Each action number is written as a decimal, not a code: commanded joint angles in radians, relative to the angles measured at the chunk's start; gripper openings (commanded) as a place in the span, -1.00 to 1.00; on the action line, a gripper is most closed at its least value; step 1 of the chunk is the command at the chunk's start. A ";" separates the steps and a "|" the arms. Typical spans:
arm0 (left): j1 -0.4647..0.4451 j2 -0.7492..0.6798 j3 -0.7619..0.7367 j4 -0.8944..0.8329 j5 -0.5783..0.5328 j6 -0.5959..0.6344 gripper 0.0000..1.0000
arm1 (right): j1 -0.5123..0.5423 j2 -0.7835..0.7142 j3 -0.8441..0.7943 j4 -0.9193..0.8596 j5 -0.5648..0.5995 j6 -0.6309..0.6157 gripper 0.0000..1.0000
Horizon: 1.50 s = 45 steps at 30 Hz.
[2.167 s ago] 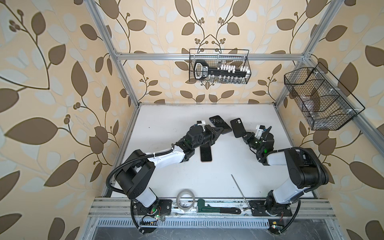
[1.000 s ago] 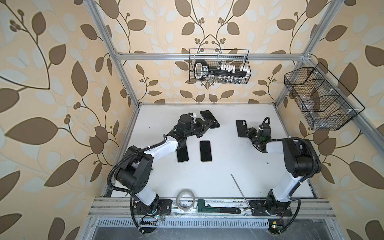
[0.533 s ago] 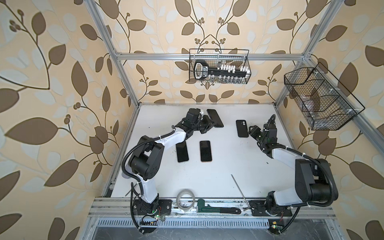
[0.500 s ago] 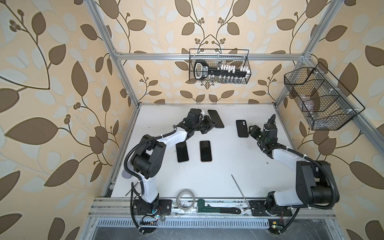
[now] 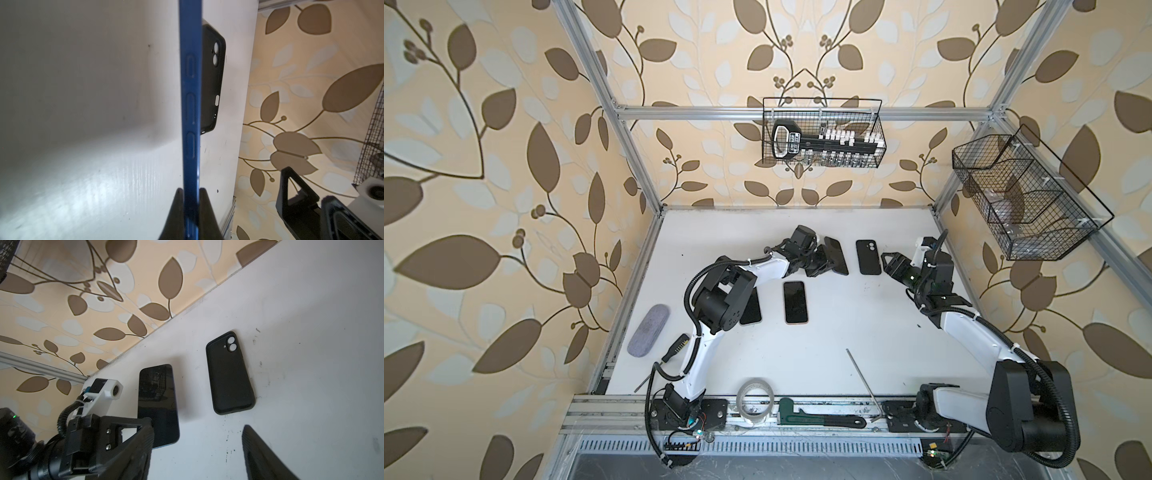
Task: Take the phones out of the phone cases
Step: 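Lower the blue phone with the left gripper onto the table beside the case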
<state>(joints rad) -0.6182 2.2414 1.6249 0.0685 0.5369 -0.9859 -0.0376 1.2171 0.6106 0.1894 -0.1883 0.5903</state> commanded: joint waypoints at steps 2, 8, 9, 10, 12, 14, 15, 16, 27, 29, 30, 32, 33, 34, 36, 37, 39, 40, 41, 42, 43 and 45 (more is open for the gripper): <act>-0.018 0.037 0.110 -0.011 -0.018 0.070 -1.00 | -0.035 -0.033 -0.051 -0.005 -0.081 -0.009 0.37; -0.027 0.110 0.181 -0.036 -0.048 0.069 -1.00 | -0.067 -0.053 -0.083 0.004 -0.117 -0.020 0.37; -0.027 0.121 0.191 -0.037 -0.049 0.071 -1.00 | -0.071 -0.053 -0.087 0.008 -0.126 -0.025 0.37; -0.027 0.129 0.201 -0.043 -0.054 0.076 -1.00 | -0.073 -0.055 -0.090 0.010 -0.126 -0.030 0.37; -0.027 0.148 0.235 -0.076 -0.064 0.076 -1.00 | -0.082 -0.059 -0.096 0.007 -0.130 -0.032 0.37; -0.027 0.161 0.259 -0.096 -0.065 0.102 -1.00 | -0.091 -0.061 -0.100 0.010 -0.146 -0.030 0.37; -0.026 0.165 0.264 -0.095 -0.064 0.105 -1.00 | -0.094 -0.062 -0.100 0.010 -0.150 -0.034 0.37; -0.027 0.168 0.270 -0.096 -0.068 0.108 -1.00 | -0.096 -0.063 -0.101 0.009 -0.149 -0.038 0.37; -0.019 0.191 0.302 -0.140 -0.092 0.126 -0.45 | -0.114 -0.076 -0.112 0.006 -0.172 -0.035 0.37; -0.018 0.192 0.304 -0.152 -0.104 0.136 -0.38 | -0.116 -0.083 -0.116 0.001 -0.169 -0.037 0.37; -0.016 0.193 0.304 -0.157 -0.104 0.136 -0.35 | -0.116 -0.086 -0.120 0.001 -0.166 -0.034 0.38; -0.014 0.188 0.298 -0.163 -0.101 0.136 -0.27 | -0.116 -0.089 -0.127 0.007 -0.170 -0.029 0.37; -0.014 0.184 0.292 -0.162 -0.105 0.138 -0.23 | -0.116 -0.088 -0.126 0.006 -0.173 -0.032 0.38; -0.014 0.181 0.286 -0.163 -0.112 0.147 -0.19 | -0.116 -0.086 -0.127 0.003 -0.175 -0.033 0.37; -0.013 0.175 0.285 -0.178 -0.123 0.153 -0.14 | -0.116 -0.096 -0.134 -0.001 -0.172 -0.029 0.38; -0.011 0.171 0.280 -0.182 -0.123 0.153 -0.10 | -0.116 -0.101 -0.138 0.001 -0.173 -0.026 0.38; -0.011 0.154 0.255 -0.171 -0.129 0.156 -0.01 | -0.116 -0.106 -0.135 -0.008 -0.177 -0.034 0.38; -0.011 0.146 0.244 -0.166 -0.138 0.159 0.04 | -0.116 -0.108 -0.132 -0.018 -0.178 -0.039 0.38; -0.011 0.141 0.239 -0.168 -0.144 0.163 0.07 | -0.116 -0.113 -0.131 -0.027 -0.180 -0.043 0.38; -0.011 0.134 0.234 -0.176 -0.147 0.165 0.09 | -0.116 -0.117 -0.132 -0.031 -0.188 -0.043 0.38; -0.010 0.125 0.227 -0.182 -0.147 0.164 0.11 | -0.117 -0.119 -0.134 -0.031 -0.198 -0.040 0.39; -0.009 0.098 0.195 -0.170 -0.148 0.164 0.18 | -0.114 -0.123 -0.129 -0.039 -0.213 -0.045 0.39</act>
<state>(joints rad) -0.6395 2.4199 1.8610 -0.0898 0.4122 -0.8410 -0.1490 1.1099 0.4870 0.1688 -0.3653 0.5686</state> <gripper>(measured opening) 0.572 0.694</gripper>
